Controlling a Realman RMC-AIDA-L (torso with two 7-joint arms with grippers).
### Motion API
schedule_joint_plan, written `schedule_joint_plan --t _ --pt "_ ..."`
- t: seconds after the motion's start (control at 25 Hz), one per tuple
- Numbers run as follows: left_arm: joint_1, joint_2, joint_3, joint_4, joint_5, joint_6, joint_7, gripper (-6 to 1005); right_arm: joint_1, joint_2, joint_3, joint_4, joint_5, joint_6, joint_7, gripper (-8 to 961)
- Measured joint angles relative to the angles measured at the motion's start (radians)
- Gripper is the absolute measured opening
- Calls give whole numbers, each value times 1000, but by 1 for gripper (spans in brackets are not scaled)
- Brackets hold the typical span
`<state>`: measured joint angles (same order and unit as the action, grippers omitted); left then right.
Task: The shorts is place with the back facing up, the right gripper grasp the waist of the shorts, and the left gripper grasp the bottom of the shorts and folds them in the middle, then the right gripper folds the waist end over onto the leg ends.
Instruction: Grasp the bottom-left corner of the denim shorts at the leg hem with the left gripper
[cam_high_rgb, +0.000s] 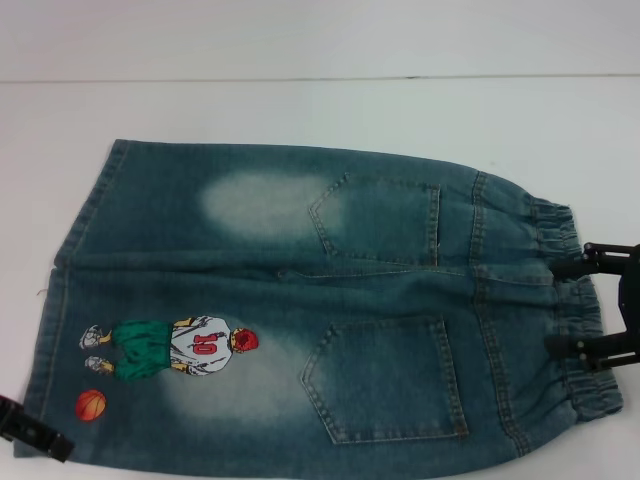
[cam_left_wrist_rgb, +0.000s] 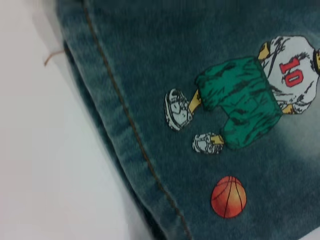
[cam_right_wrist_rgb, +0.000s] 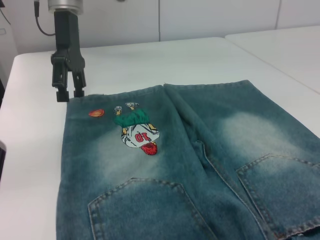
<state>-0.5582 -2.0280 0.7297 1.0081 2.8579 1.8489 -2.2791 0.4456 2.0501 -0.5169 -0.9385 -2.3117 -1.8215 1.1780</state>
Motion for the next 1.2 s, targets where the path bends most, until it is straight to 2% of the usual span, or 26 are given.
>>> schedule_joint_plan --t 0.6,1.2 --pt "-26 20 11 -22 1 2 -19 924 7 3 1 3 0 9 0 926" --pt "-25 15 22 -54 1 17 -22 871 13 4 0 4 0 8 0 926"
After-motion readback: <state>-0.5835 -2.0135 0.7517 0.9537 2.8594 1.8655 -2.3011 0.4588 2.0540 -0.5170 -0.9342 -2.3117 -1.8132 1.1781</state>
